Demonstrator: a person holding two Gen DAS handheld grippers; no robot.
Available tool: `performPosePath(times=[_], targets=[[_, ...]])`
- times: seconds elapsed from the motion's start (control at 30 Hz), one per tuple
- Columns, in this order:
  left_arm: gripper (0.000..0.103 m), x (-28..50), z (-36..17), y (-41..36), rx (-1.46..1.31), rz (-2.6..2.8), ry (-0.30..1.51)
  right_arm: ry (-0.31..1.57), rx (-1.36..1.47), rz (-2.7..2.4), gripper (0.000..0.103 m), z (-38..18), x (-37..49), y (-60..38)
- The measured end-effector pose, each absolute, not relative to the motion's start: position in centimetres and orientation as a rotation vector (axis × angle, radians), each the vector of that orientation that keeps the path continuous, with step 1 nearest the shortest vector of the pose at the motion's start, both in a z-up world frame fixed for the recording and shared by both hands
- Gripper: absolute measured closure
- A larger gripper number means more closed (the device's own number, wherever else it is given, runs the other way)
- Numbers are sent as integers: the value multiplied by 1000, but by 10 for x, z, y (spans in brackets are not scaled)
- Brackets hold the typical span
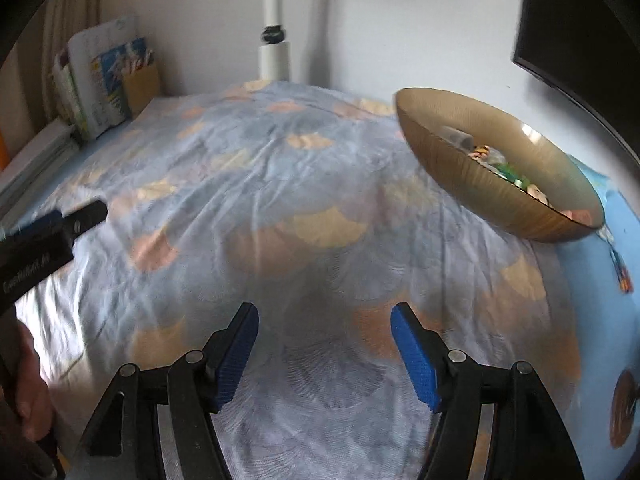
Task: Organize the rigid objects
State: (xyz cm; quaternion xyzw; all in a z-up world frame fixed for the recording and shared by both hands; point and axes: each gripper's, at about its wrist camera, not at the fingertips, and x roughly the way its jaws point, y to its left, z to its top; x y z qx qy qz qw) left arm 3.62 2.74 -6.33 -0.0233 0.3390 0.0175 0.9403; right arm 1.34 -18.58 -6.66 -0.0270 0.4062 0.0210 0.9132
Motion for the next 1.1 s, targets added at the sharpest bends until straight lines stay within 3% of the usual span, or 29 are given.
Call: performPosePath(times=[0.13,1.1], targets=[[24,37,-65,18,3,26,700,840,34,32,27,-65,15,-204],[23,36,-66,12,33,40,711,911,26,18,26,-75,28,-205]])
